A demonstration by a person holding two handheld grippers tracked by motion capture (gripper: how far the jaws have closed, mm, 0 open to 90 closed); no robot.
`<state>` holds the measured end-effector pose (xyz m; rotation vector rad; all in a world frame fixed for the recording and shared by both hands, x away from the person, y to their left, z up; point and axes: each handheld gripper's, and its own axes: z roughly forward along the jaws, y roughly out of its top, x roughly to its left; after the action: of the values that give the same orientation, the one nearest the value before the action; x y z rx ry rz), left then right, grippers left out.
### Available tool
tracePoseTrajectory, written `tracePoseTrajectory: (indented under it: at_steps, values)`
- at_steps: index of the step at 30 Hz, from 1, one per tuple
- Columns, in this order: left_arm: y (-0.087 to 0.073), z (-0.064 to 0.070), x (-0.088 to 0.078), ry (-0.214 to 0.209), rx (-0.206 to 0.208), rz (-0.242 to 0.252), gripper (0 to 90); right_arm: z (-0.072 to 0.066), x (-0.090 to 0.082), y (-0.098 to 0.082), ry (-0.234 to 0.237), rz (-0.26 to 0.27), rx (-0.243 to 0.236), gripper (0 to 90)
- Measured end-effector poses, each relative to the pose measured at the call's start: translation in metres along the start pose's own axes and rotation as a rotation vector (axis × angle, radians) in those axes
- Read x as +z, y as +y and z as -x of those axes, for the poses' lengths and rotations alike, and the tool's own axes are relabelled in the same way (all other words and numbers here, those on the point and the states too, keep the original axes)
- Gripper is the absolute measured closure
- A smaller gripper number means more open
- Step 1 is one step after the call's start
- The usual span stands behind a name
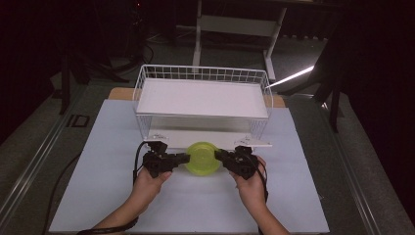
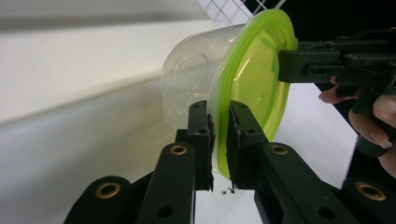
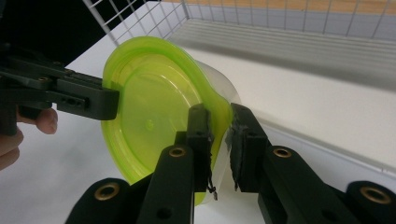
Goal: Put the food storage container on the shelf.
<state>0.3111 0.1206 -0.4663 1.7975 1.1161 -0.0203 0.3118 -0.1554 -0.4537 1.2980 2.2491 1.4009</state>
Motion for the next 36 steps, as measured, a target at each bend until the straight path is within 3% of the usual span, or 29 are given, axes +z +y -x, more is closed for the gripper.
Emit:
tracePoseTrajectory:
  at_steps: [7, 11, 30, 36]
  values:
    - [0.002, -0.014, 0.008, -0.014, -0.015, 0.040, 82.0, 0.006, 0.013, 0.007, -0.029, 0.002, 0.013, 79.0]
    - [0.003, -0.021, 0.012, -0.027, -0.033, 0.054, 82.1, 0.008, 0.018, 0.011, -0.041, 0.008, -0.005, 78.9]
    - [0.013, -0.040, 0.038, 0.022, -0.027, 0.070, 82.0, 0.027, 0.045, 0.017, -0.106, 0.006, 0.022, 77.8]
    - [0.015, -0.049, 0.043, 0.015, -0.062, 0.071, 81.9, 0.033, 0.055, 0.017, -0.114, 0.011, 0.042, 77.9]
